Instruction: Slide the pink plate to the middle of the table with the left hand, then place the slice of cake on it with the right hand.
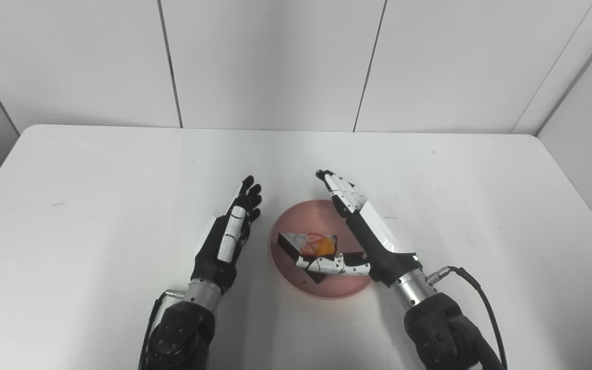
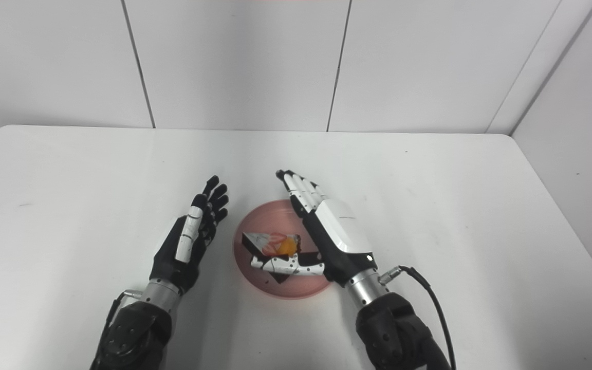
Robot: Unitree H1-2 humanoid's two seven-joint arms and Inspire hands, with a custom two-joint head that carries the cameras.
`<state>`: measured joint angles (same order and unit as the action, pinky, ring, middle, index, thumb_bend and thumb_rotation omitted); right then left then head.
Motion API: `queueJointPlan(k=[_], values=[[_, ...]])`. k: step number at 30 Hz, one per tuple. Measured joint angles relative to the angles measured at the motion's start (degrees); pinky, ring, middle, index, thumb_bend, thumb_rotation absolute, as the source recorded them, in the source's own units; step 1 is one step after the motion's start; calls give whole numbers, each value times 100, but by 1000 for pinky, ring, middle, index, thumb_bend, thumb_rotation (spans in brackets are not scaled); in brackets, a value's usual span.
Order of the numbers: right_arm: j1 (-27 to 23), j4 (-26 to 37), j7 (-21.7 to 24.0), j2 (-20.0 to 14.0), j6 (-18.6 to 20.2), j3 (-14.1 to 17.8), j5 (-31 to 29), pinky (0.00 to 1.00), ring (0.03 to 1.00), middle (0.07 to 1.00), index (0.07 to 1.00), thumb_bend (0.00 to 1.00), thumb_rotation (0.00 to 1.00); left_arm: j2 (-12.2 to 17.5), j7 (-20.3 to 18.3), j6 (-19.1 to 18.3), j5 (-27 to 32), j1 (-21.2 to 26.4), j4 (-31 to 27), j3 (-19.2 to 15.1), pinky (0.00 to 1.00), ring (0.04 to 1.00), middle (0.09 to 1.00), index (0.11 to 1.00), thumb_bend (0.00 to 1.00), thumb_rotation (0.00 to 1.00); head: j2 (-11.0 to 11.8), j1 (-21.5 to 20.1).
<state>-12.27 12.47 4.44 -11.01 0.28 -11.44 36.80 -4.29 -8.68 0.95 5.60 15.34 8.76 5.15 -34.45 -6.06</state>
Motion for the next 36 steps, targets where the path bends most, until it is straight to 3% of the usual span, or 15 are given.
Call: queueJointPlan(k=[6,11,15,17,20,24,30,36], values=[[154,-5,-459,263,-29,594,-800,991,1000,1000,1000,662,813,115,-9,1,4,0,-7,-8,1000,1000,1000,998,674,1000,-9,-26],[250,-52,-534,428,24,907,-1288,1000,1000,1000,1000,603,877,146,-10,3,4,0,-9,-17,1000,1000,1000,997,683,1000,-35,-70],[341,-53,-512,619,293,1228,-1977,1000,1000,1000,1000,533,868,150,-7,13,4,0,-7,-34,1000,1000,1000,1000,696,1000,-35,-97],[367,-84,-495,713,304,1398,-2508,1000,1000,1000,1000,533,841,158,-7,25,4,0,-4,-45,1000,1000,1000,1000,691,1000,-35,-105],[380,-238,-470,793,305,1551,-3119,1000,1000,1000,1000,609,854,158,-7,58,2,0,6,-47,1000,1000,1000,1000,680,1000,-35,-88],[395,-443,-467,909,304,1635,-3575,1000,1000,1000,1000,683,903,156,1,223,-56,0,72,-39,1000,1000,1000,1000,661,1000,-35,-53],[398,-594,-457,907,304,1620,-3860,1000,1000,1000,1000,709,877,122,111,573,-119,44,213,-53,1000,1000,1000,1000,664,1000,-35,-44],[415,-605,-446,905,404,1594,-4102,1000,1000,1000,1000,661,876,115,221,830,-272,98,312,-37,1000,1000,1000,1000,671,1000,-44,0]])
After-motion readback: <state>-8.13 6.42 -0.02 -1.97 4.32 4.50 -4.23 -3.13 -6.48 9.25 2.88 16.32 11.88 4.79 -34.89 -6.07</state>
